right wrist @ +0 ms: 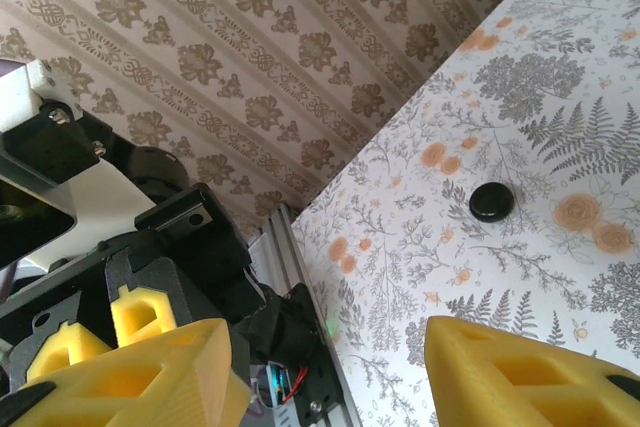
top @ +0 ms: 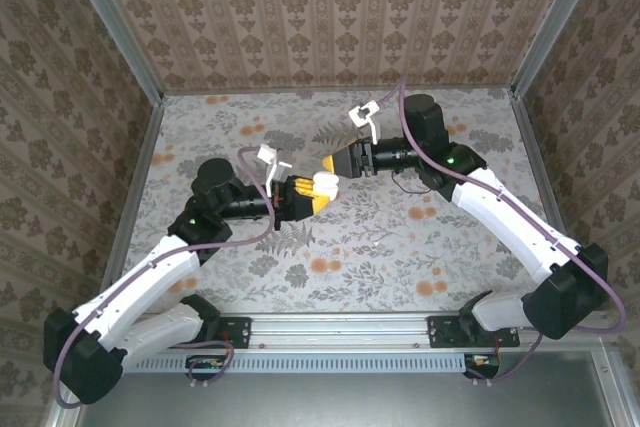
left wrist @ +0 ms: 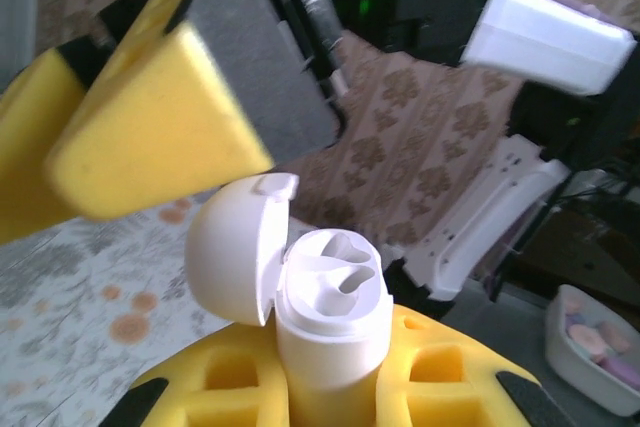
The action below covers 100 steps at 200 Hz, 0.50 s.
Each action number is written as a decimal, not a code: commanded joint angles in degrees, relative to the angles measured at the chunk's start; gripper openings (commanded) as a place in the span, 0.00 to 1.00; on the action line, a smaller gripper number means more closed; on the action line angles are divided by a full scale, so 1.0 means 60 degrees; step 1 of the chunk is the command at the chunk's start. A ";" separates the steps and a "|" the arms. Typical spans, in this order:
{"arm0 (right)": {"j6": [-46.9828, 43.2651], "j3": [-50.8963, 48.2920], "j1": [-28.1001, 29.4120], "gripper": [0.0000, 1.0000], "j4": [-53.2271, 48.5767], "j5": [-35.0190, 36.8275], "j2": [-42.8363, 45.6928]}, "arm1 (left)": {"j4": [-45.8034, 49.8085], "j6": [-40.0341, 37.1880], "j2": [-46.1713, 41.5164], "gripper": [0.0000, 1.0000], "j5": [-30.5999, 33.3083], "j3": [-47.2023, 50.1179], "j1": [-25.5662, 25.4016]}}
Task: Insert wireless bluetooth earbuds into charging case
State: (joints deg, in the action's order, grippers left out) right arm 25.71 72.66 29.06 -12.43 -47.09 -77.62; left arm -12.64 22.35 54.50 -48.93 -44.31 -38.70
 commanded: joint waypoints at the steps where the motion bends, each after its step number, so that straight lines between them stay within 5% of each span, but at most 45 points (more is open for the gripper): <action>1: 0.0113 -0.0040 -0.0029 0.55 -0.0185 0.0255 0.0122 | 0.2479 -0.1693 -0.0304 0.00 0.1909 -0.0694 -0.0166; 100: 0.0909 -0.0250 -0.0024 0.56 0.0124 0.0969 0.0147 | 0.2861 -0.2457 -0.1353 0.00 0.2582 0.0300 0.0315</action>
State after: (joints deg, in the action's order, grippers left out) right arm 28.88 72.58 28.95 -12.51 -43.22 -77.30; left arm 2.68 9.74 48.07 -34.20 -43.40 -37.98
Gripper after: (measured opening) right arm 0.559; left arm 0.159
